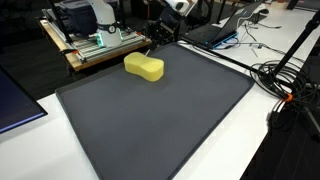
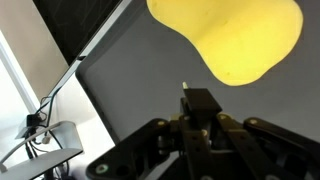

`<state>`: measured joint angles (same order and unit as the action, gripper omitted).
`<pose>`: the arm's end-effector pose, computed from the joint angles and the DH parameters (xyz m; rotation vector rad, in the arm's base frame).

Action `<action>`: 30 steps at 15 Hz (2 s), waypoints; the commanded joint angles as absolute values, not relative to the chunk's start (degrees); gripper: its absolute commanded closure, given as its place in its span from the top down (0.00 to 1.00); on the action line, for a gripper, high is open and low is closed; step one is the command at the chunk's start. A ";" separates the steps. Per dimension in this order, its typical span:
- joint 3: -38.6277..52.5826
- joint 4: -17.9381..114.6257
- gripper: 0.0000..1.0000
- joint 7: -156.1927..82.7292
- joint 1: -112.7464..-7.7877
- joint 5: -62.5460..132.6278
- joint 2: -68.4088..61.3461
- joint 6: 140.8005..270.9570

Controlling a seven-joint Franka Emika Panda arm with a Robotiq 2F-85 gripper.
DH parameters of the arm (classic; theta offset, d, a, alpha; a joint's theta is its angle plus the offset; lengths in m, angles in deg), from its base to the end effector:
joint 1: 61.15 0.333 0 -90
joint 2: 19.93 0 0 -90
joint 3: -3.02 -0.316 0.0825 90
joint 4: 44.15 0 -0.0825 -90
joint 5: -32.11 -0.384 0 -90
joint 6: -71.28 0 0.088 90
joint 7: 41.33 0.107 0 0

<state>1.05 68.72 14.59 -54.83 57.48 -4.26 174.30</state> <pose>0.5544 0.0437 0.3119 2.4427 -0.7968 -0.2134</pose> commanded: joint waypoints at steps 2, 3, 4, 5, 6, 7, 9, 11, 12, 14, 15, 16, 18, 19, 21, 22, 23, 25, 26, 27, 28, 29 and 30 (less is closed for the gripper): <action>1.94 68.38 0.03 14.46 -54.23 57.42 -4.19 174.15; 1.47 67.94 0.03 13.72 -53.75 57.96 -3.62 174.94; 1.02 67.04 0.03 13.44 -52.84 59.00 -2.57 174.62; 0.31 66.50 0.03 12.34 -52.08 58.80 -1.62 174.89; -0.03 66.00 0.03 11.97 -51.20 59.02 -0.84 174.46; -0.49 65.68 0.03 11.64 -50.16 59.29 -0.15 174.55; -0.84 64.23 0.03 11.97 -47.77 60.87 1.94 173.14; -0.83 62.51 0.03 13.28 -44.48 65.22 4.15 170.55; -1.08 62.00 0.03 13.08 -43.03 66.97 5.06 169.69; -1.79 61.18 0.03 12.14 -40.86 69.56 6.70 168.23; -2.21 61.03 0.03 11.50 -39.92 70.81 7.37 168.16; -2.65 60.97 0.03 11.06 -39.10 71.80 7.93 168.09; -3.99 61.66 0.03 9.57 -37.78 73.06 8.45 169.21; -4.45 61.92 0.03 9.39 -37.00 73.89 8.65 169.04; -5.56 62.79 0.03 9.26 -35.41 74.89 8.56 168.45; -6.08 63.39 0.03 9.33 -34.62 75.27 8.29 168.04; -6.51 63.91 0.03 9.61 -33.85 75.90 7.97 167.63; -8.06 65.50 0.03 9.34 -32.97 75.18 6.85 167.19; -8.77 66.24 0.03 9.28 -32.60 74.75 6.31 167.03; -9.61 67.17 0.03 8.93 -32.36 74.37 5.57 167.17; -10.43 68.26 0.03 8.82 -31.93 74.27 4.61 166.90; -11.07 69.49 0.03 8.89 -31.36 74.63 3.50 165.91; -11.93 70.86 0.03 8.66 -31.31 74.30 2.25 165.84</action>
<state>-10.14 65.76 9.93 -32.01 74.12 7.24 167.04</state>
